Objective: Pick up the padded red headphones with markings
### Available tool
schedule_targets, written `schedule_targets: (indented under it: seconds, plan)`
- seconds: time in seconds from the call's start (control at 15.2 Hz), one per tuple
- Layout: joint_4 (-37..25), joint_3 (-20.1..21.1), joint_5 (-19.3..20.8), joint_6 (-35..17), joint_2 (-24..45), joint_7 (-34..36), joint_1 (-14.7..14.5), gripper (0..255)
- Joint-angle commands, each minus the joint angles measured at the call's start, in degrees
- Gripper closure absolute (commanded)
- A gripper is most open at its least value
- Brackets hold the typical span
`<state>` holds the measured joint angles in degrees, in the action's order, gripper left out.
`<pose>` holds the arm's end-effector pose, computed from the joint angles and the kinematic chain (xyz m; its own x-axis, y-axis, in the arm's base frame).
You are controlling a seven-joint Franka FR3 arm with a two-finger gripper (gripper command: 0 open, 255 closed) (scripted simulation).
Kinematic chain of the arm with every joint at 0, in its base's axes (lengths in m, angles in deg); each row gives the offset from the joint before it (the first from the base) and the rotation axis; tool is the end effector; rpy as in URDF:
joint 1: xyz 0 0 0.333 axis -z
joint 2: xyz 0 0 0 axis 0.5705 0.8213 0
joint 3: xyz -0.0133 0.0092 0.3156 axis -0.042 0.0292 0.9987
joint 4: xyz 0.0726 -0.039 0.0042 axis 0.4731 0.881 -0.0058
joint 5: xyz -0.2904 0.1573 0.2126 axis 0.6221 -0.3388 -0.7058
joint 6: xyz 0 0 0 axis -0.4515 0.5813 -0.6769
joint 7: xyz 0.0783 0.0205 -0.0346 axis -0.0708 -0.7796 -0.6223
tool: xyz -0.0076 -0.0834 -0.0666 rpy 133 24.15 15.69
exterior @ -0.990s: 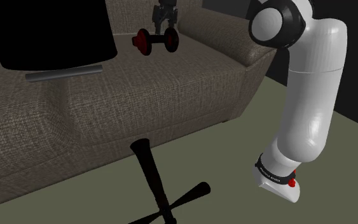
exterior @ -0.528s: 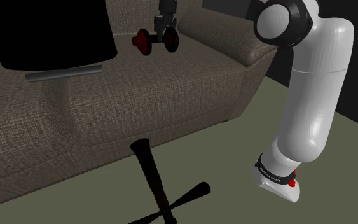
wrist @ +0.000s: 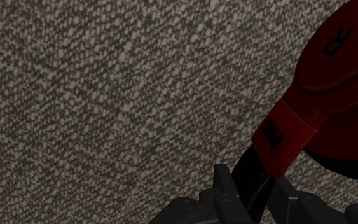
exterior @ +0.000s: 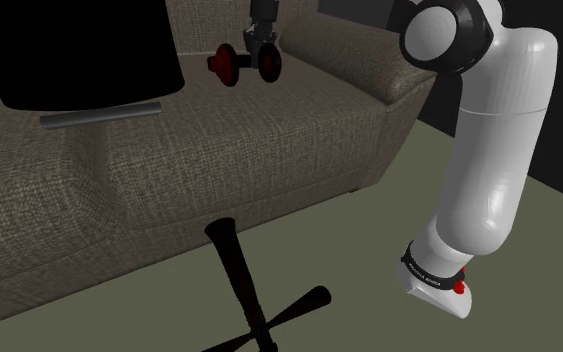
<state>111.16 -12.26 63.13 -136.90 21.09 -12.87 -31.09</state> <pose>0.6417 -0.0766 0.6055 0.9944 0.0930 0.0509 0.0986 -0.9877 -0.1215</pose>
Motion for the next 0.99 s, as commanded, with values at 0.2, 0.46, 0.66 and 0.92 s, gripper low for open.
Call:
schedule_targets:
  seconds: [0.2,0.46,0.66,0.92]
  plan:
    - [-4.23,0.03,-0.15,3.03,1.26,0.37,0.18,255]
    - [-10.89,0.07,-0.44,7.42,3.51,0.85,0.58,255]
    - [-17.16,0.14,-0.77,11.27,5.92,1.3,1.01,255]
    - [-30.05,0.44,-1.53,18.37,11.64,2.25,2.04,255]
